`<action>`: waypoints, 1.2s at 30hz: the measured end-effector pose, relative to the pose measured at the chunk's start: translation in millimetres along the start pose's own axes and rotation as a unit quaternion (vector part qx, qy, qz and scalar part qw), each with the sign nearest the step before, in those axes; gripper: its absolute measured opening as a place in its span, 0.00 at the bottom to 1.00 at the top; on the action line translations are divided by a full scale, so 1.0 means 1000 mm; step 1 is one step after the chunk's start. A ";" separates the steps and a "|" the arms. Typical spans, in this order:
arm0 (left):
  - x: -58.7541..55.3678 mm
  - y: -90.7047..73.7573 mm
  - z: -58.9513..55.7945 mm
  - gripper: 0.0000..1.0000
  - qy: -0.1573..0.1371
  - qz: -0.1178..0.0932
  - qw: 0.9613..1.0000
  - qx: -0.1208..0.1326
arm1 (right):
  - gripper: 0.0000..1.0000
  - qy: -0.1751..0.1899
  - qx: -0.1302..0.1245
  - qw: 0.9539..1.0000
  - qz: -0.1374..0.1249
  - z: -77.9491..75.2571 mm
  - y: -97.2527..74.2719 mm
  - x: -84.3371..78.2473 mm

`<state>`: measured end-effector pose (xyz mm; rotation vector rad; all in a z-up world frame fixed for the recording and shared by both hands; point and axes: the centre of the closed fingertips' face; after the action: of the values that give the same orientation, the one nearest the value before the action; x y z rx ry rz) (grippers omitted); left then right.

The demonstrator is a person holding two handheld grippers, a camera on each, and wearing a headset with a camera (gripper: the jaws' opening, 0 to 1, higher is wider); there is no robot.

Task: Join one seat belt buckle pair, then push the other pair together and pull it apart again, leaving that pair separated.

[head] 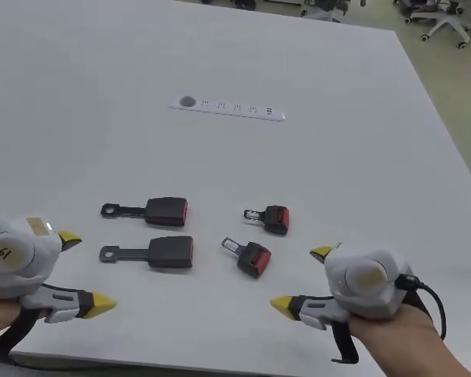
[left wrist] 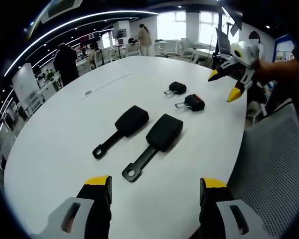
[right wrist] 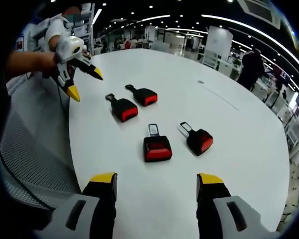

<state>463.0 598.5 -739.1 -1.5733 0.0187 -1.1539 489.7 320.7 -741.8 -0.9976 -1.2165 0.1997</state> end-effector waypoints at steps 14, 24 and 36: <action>0.014 0.028 -0.008 0.62 0.031 0.008 0.999 -0.042 | 0.52 -0.021 0.020 1.000 -0.005 -0.001 0.021 0.018; 0.038 0.056 -0.014 0.54 0.079 0.016 0.995 -0.062 | 0.47 -0.039 0.036 0.999 0.006 0.002 0.039 0.025; 0.055 0.077 -0.019 0.50 0.111 0.012 0.990 -0.082 | 0.43 -0.030 0.051 0.998 0.019 0.001 0.057 0.024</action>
<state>520.5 525.4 -764.4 -1.5756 0.2859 -1.3299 518.5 368.9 -766.8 -0.9310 -1.2308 0.3201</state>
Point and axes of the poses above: the centre of the closed fingertips' face, and the gripper's own axes: y roughly forward along the fingers, z roughly to its left, x roughly out of its top, and after that the axes turned 6 degrees about x, right-handed
